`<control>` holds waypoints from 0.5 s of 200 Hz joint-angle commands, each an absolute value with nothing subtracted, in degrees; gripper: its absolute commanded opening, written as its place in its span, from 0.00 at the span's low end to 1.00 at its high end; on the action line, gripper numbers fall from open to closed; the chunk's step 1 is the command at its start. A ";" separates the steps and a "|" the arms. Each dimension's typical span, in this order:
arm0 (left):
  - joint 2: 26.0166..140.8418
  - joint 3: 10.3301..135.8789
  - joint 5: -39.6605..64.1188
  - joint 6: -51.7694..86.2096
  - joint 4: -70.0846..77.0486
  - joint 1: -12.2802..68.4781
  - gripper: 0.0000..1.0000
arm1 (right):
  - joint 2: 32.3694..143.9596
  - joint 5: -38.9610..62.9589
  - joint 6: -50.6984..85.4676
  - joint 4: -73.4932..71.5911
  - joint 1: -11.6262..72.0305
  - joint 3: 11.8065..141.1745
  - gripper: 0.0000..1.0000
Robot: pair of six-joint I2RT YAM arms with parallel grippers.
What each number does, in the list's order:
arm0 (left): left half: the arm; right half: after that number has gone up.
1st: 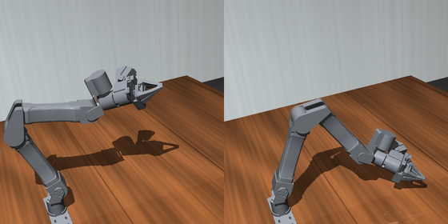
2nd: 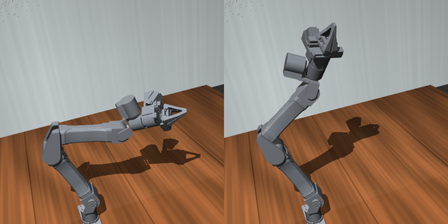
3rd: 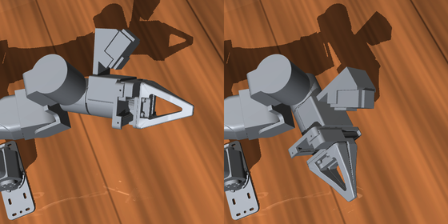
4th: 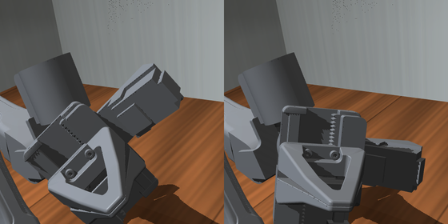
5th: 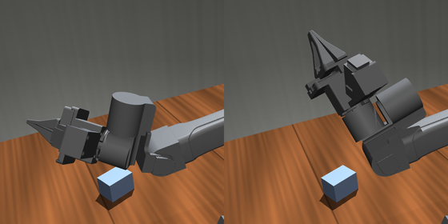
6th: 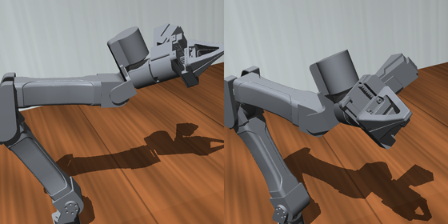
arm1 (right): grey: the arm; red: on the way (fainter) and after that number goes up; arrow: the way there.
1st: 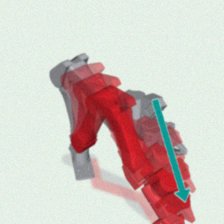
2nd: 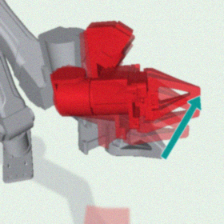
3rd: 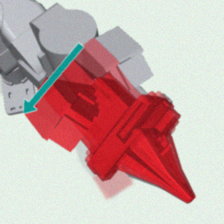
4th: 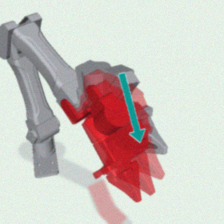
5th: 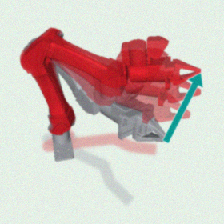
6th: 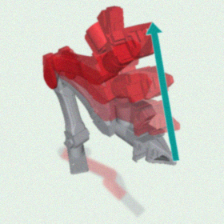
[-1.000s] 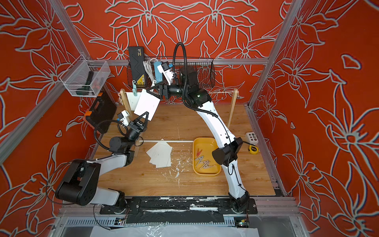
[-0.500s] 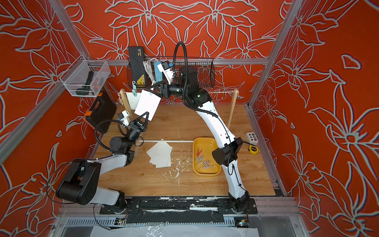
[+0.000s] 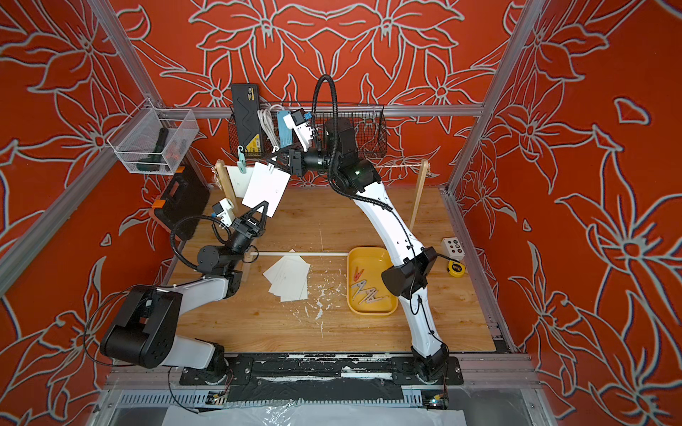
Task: Remove the postcards from the strings
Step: Remove the clamp from the clothesline.
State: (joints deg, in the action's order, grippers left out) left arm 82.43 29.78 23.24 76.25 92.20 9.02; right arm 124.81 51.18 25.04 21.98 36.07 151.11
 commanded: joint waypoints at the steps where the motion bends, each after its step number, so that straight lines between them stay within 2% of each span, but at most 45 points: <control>1: 82.60 30.78 24.41 76.99 104.06 9.14 0.00 | 125.54 51.09 25.40 19.96 36.84 152.67 0.32; 100: 82.05 29.66 24.96 77.05 105.09 9.23 0.00 | 124.37 49.41 24.79 19.49 36.85 152.51 0.30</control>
